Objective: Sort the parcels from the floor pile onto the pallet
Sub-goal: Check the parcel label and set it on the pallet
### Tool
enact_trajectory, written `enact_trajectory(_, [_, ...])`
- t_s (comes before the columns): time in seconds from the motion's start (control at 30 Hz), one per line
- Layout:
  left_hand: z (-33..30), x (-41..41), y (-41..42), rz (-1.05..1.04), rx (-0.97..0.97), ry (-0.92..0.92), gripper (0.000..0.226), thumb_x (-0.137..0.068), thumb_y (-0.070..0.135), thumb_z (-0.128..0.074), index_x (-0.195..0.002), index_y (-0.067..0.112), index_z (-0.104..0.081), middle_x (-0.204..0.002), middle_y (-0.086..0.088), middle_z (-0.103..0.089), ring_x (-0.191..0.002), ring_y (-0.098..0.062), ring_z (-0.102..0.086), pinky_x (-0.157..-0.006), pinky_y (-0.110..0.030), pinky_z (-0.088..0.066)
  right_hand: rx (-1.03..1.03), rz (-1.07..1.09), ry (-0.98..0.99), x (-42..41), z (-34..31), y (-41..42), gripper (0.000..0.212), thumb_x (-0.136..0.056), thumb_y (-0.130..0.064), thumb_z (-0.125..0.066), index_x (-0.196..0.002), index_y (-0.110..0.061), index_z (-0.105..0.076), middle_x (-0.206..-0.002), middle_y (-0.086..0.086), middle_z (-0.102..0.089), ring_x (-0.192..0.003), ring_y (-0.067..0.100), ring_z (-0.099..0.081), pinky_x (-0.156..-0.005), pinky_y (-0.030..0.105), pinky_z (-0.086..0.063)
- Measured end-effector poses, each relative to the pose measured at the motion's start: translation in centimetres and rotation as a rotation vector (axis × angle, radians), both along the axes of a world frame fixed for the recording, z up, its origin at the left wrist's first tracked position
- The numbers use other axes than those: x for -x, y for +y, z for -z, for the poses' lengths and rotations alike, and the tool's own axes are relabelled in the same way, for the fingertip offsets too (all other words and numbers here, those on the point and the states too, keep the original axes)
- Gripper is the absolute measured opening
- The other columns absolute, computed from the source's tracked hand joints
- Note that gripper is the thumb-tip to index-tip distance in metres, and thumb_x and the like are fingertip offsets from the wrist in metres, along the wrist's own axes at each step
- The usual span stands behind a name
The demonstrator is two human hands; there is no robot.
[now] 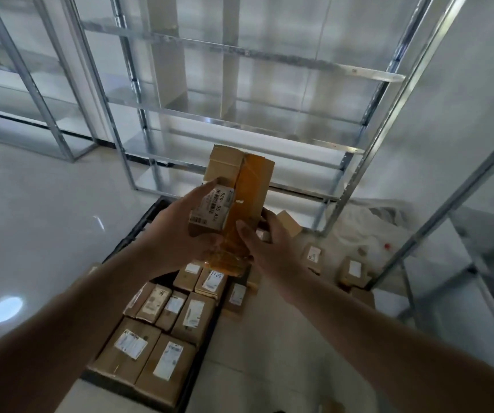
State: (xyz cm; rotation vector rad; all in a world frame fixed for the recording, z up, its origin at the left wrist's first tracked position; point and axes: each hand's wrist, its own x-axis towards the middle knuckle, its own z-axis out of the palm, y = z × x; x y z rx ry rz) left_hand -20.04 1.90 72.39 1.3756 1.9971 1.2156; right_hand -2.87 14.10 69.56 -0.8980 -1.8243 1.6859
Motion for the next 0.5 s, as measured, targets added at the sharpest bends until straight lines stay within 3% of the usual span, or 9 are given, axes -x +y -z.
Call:
enact_trajectory(0.07, [0.4, 1.6, 0.3, -0.004, 0.03, -0.027, 0.1, -0.078, 0.008, -0.086, -0.146, 0.062, -0.035, -0.131, 0.014, -0.061, -0.122, -0.019, -0.063, -0.082, -0.043, -0.064, -0.005, -0.02, -0.02, 1.7, 0.4, 0.6, 0.081, -0.082, -0.063, -0.07, -0.15, -0.028, -0.044, -0.138, -0.006, -0.06, -0.124, 0.02, -0.065, -0.096, 0.046, -0.062])
enact_trajectory(0.2, [1.7, 4.6, 2.4, -0.055, 0.075, -0.026, 0.103, -0.077, 0.012, -0.087, -0.15, 0.058, -0.032, -0.137, 0.007, -0.059, -0.122, -0.025, -0.064, -0.085, -0.049, -0.063, 0.013, -0.072, -0.035, 5.1, 1.8, 3.3, 0.074, -0.083, -0.061, -0.071, -0.146, -0.029, -0.047, -0.132, -0.013, -0.061, -0.124, 0.019, -0.065, -0.096, 0.046, -0.062])
enact_trajectory(0.33, [3.7, 7.0, 5.8, -0.102, 0.12, -0.038, 0.105, -0.078, 0.011, -0.086, -0.157, 0.049, -0.028, -0.143, 0.0, -0.057, -0.124, -0.027, -0.063, -0.089, -0.048, -0.062, 0.005, -0.127, -0.04, 8.6, 4.3, 7.3, 0.043, -0.093, -0.049, -0.071, -0.13, -0.044, -0.05, -0.125, -0.017, -0.063, -0.105, -0.001, -0.068, -0.077, 0.021, -0.062])
enact_trajectory(0.4, [4.6, 8.2, 7.9, -0.145, 0.146, -0.035, 0.106, -0.077, 0.011, -0.088, -0.157, 0.047, -0.029, -0.144, -0.001, -0.056, -0.124, -0.028, -0.063, -0.087, -0.046, -0.063, 0.016, -0.156, -0.067, 10.3, 5.5, 9.8, 0.049, -0.097, -0.046, -0.069, -0.14, -0.037, -0.05, -0.127, -0.014, -0.064, -0.106, -0.002, -0.067, -0.072, 0.013, -0.057])
enact_trajectory(0.5, [6.1, 10.0, 11.0, -0.209, 0.184, -0.012, 0.107, -0.075, 0.014, -0.089, -0.154, 0.052, -0.028, -0.139, 0.005, -0.055, -0.125, -0.021, -0.06, -0.079, -0.03, -0.064, 0.036, -0.216, -0.093, 12.8, 6.8, 13.6, 0.058, -0.098, -0.045, -0.069, -0.149, -0.029, -0.046, -0.13, -0.012, -0.065, -0.114, 0.008, -0.068, -0.078, 0.018, -0.061])
